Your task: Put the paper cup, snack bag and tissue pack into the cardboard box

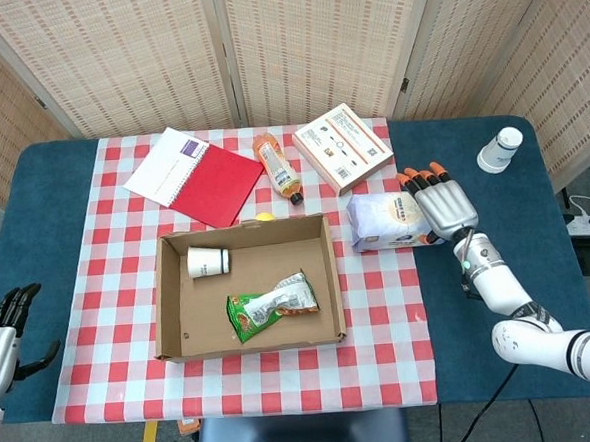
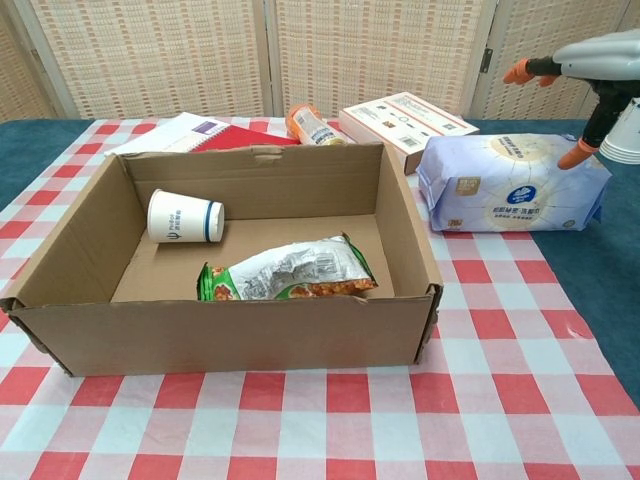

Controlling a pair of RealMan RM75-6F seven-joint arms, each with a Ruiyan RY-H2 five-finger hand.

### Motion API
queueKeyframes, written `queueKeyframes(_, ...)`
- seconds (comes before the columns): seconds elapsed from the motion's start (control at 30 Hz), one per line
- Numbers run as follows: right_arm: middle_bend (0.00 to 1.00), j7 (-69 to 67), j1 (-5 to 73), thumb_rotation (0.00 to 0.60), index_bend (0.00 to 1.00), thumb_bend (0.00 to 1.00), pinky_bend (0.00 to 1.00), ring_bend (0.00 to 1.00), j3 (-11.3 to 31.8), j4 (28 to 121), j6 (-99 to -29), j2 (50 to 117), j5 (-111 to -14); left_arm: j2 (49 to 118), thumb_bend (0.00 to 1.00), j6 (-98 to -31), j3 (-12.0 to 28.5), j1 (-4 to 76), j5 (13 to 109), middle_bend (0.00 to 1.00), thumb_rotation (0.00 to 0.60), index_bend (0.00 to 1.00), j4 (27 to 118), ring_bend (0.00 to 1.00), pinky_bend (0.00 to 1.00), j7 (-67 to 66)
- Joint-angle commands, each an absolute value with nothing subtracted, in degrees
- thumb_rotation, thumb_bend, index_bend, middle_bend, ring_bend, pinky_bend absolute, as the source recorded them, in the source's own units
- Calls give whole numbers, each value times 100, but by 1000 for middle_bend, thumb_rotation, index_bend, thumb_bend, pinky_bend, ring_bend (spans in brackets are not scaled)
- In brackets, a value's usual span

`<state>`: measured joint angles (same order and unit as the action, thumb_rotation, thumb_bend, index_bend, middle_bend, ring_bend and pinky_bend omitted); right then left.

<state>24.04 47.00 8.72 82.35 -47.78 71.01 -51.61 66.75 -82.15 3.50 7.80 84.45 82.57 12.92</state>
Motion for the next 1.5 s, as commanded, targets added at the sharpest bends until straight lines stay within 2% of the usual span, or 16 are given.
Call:
queueKeyframes(0.03, 0, 2207, 4758, 600, 0, 0, 0, 0, 868, 7883, -4568, 7336, -5249, 6681, 296, -8204, 354, 785, 8435, 39, 600, 60, 8247, 0, 275, 1293)
queueKeyframes(0.83, 0, 1670, 5113, 600, 0, 0, 0, 0, 824, 6016, -3566, 8570, -5265, 6609, 296, -8153, 363, 793, 8420, 39, 600, 60, 8262, 0, 276, 1570)
queueKeyframes(0.9, 0, 1615, 5103, 600, 0, 0, 16, 0, 826, 5929, -3587, 8630, -5330, 6607, 296, -8157, 365, 792, 8420, 39, 600, 60, 8263, 0, 276, 1575)
queueKeyframes(0.97, 22, 1533, 5064, 600, 15, 0, 115, 7, 843, 5828, -3753, 8724, -5481, 6607, 295, -8155, 365, 793, 8421, 39, 600, 60, 8262, 0, 276, 1581)
queueKeyframes(1.0, 47, 1483, 5036, 600, 39, 0, 163, 21, 850, 5767, -3864, 8781, -5579, 6607, 295, -8151, 361, 795, 8425, 39, 600, 60, 8262, 0, 276, 1580)
queueKeyframes(1.03, 105, 1450, 5016, 600, 113, 0, 248, 64, 852, 5719, -3939, 8824, -5646, 6608, 295, -8146, 359, 796, 8426, 40, 600, 60, 8261, 0, 276, 1578)
queueKeyframes(1.1, 183, 1388, 4982, 600, 249, 0, 352, 150, 857, 5623, -4059, 8904, -5765, 6609, 296, -8140, 357, 798, 8426, 40, 600, 60, 8261, 0, 276, 1578)
queueKeyframes(1.23, 325, 1207, 4910, 600, 463, 0, 507, 312, 873, 5397, -4244, 9066, -5998, 6602, 296, -8150, 361, 793, 8421, 39, 600, 60, 8265, 0, 276, 1589)
queueKeyframes(1.33, 370, 1119, 4872, 600, 560, 0, 564, 372, 865, 5295, -4312, 9128, -6135, 6601, 296, -8149, 362, 794, 8421, 39, 600, 60, 8262, 0, 276, 1592)
queueKeyframes(1.5, 401, 1144, 4832, 600, 642, 0, 604, 410, 914, 5449, -4509, 8957, -6257, 6604, 296, -8130, 360, 802, 8418, 39, 600, 60, 8253, 0, 276, 1598)
